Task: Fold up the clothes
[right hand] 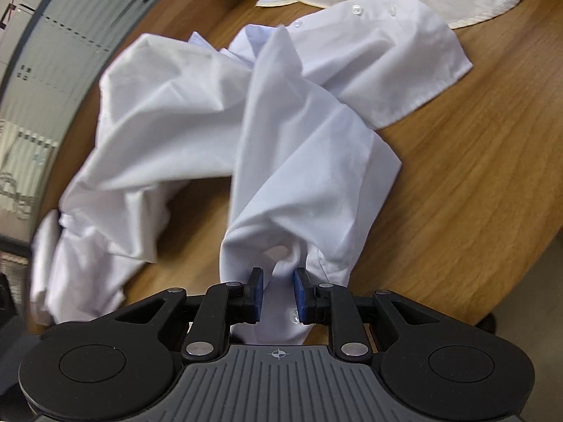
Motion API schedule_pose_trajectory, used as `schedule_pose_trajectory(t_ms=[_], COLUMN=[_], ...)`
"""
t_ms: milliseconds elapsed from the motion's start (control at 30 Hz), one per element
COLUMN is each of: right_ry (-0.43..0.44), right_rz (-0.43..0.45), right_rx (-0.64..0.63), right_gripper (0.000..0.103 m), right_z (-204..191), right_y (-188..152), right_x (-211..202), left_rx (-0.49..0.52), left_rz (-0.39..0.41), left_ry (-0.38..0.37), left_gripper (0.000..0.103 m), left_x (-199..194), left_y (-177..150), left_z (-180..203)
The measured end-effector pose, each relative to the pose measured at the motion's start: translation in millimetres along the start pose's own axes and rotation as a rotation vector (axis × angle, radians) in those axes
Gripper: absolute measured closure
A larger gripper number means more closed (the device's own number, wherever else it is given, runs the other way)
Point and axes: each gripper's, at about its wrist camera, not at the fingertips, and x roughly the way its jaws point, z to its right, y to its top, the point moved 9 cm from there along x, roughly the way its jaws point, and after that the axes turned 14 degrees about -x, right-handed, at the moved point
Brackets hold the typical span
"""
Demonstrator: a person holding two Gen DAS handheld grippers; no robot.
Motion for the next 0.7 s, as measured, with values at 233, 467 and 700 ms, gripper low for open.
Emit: schedule_pose_trajectory(t_ms=[233, 467, 700], right_ry=[-0.160, -0.264, -0.286], right_rz=[0.129, 0.186, 0.214], right_rx=[-0.069, -0.123, -0.113], right_gripper=[0.082, 0.091, 0.095], right_z=[-14.8, -19.8, -17.6], right_y=[-14.3, -19.8, -27.6], right_x=[2.7, 0.5, -15.8], left_rx=[0.084, 0.130, 0.145], left_rz=[0.088, 0.068, 0.065], left_ry=[0.002, 0.016, 0.024], left_gripper=[0.064, 0.059, 0.060], left_x=[-34.0, -2.6, 44.6], left_y=[40.1, 86.4, 115.6], left_z=[-7.3, -5.5, 6.2])
